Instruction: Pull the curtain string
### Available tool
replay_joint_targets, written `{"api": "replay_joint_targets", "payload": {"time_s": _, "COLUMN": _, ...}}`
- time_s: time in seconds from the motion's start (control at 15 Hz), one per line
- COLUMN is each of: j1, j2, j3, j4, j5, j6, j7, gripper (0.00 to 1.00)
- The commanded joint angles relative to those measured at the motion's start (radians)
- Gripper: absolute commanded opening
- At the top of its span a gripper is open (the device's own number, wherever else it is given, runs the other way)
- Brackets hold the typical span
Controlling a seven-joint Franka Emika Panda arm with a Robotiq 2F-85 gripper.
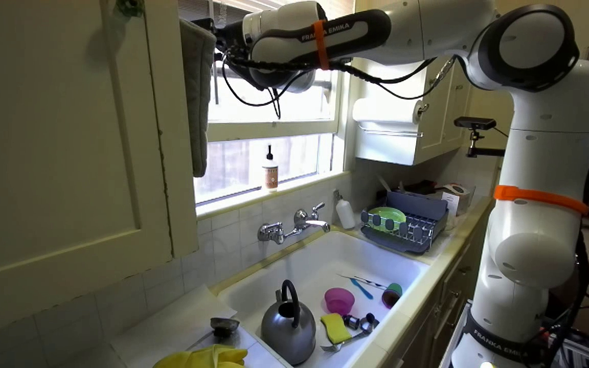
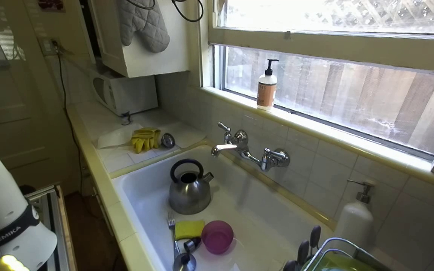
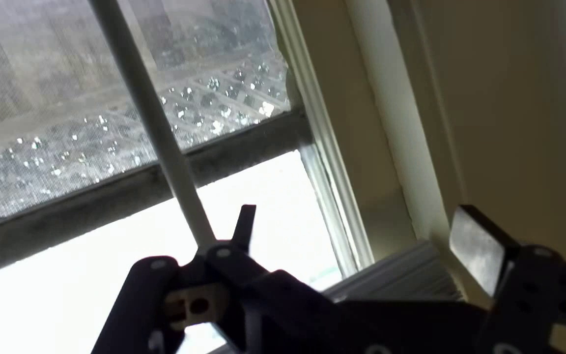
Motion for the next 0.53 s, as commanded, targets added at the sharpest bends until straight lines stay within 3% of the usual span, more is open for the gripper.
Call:
{"api": "replay_joint_targets", "payload": {"time_s": 0.0, "j1": -0.004, "j2": -0.007, "j3": -0.035, "j4": -0.036, "j5": -0.030, "j6": 0.154, "j7": -0.118, "gripper": 1.00}}
{"api": "replay_joint_targets", "payload": {"time_s": 0.47, "j1": -0.005, "j2": 0.011, "j3": -0.035, "j4": -0.042, "j5": 0.146, "j6": 0.264, "j7": -0.401, "gripper": 1.00}}
